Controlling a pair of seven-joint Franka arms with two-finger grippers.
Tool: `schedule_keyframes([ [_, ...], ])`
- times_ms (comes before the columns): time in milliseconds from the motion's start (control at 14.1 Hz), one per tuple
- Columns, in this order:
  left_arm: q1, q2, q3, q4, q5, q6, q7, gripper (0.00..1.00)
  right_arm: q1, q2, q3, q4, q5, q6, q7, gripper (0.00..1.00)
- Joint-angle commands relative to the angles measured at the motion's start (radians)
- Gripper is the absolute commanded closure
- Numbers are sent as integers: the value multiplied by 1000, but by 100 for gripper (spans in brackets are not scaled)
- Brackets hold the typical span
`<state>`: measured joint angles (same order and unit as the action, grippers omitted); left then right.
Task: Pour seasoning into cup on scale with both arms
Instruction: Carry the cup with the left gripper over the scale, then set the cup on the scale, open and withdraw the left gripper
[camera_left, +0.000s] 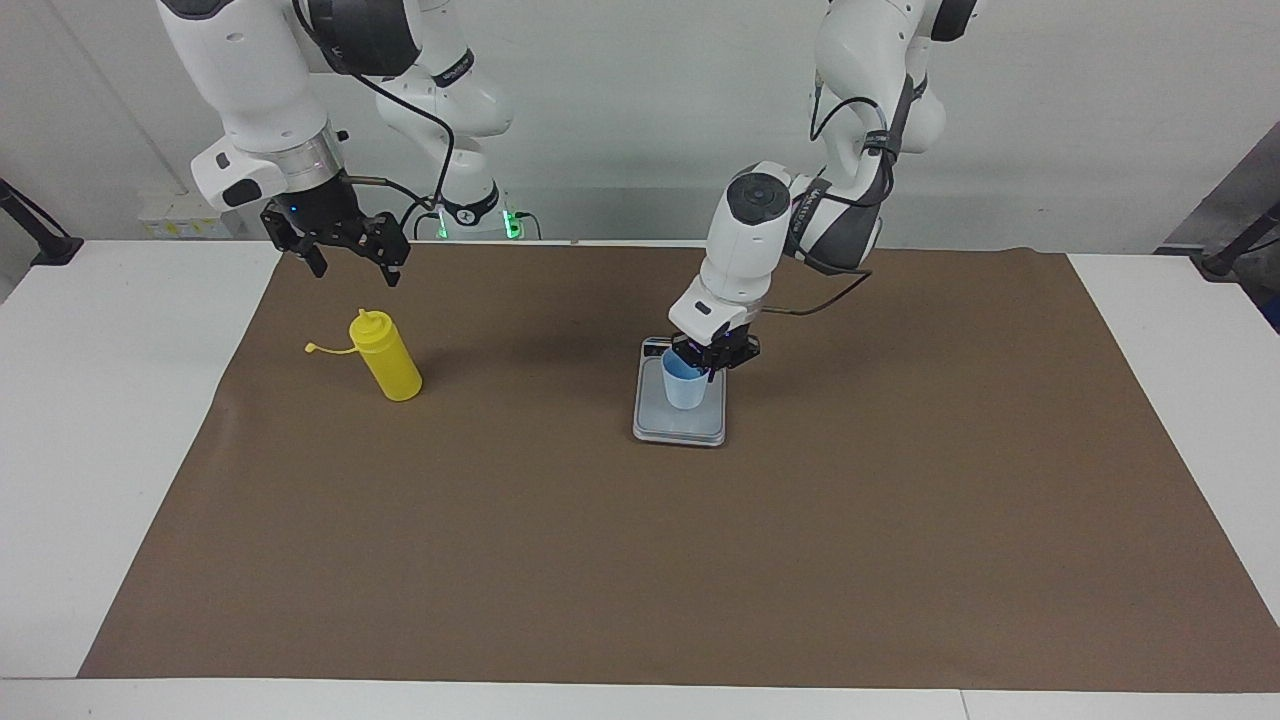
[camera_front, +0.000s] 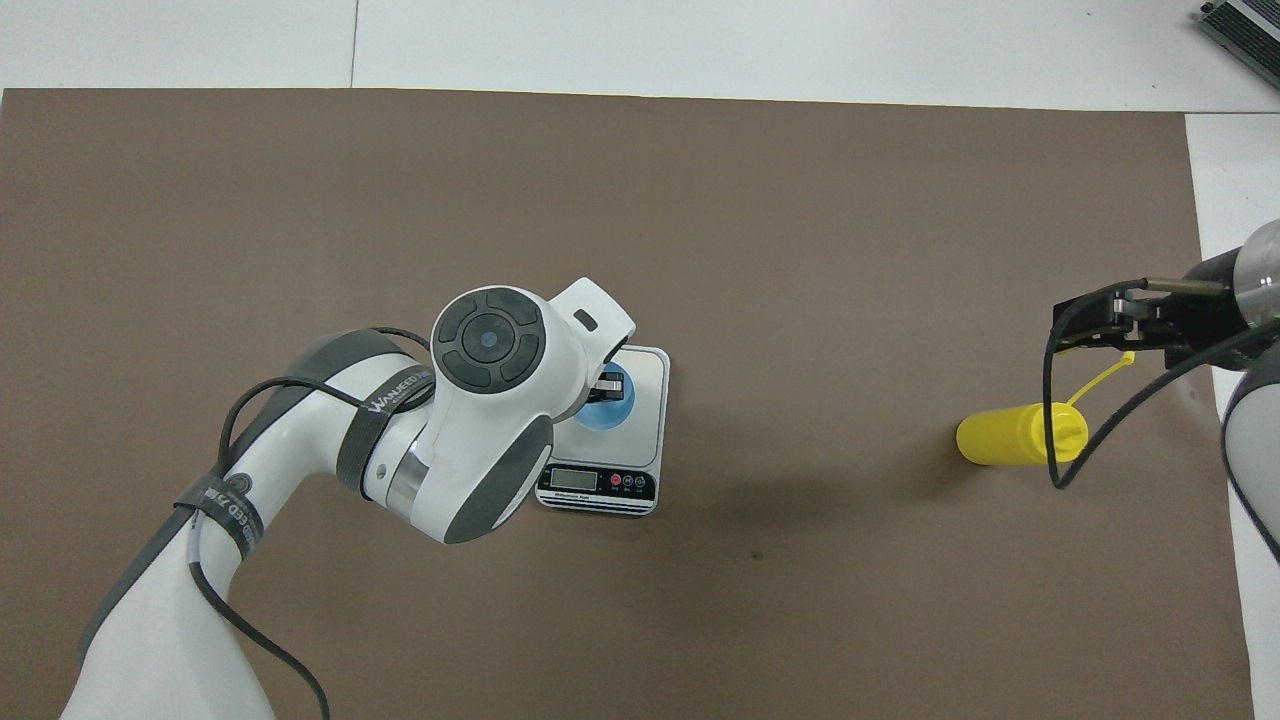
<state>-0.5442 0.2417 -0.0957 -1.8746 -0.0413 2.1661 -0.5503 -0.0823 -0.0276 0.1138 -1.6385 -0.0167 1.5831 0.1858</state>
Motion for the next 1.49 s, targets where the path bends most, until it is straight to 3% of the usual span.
schedule_keyframes([
  [0, -26, -6, 18, -35, -6, 37, -19, 100, -10, -17, 3, -20, 3, 11, -19, 0],
  [71, -26, -6, 18, -35, -6, 40, -20, 100, -10, -17, 3, -20, 3, 9, -17, 0],
  [141, -26, -4, 18, -37, -6, 52, -20, 45, -10, -17, 3, -21, 3, 9, -19, 0],
  [212, -28, -4, 18, -37, -6, 69, -20, 0, -10, -17, 3, -20, 3, 9, -17, 0],
  [424, -14, -22, 24, -26, -6, 52, -31, 0, -10, -17, 3, -20, 3, 9, -17, 0],
  [920, 110, -145, 28, 11, 80, -80, 16, 0, -16, -23, 1, -21, 3, -49, -29, 0],
  [1203, 234, -252, 27, 11, 80, -210, 235, 0, -72, -23, 1, -33, 7, 10, 1, 0],
  [1415, 331, -303, 30, 15, 78, -288, 402, 0, -140, -17, 1, -92, 23, 104, 133, 0],
])
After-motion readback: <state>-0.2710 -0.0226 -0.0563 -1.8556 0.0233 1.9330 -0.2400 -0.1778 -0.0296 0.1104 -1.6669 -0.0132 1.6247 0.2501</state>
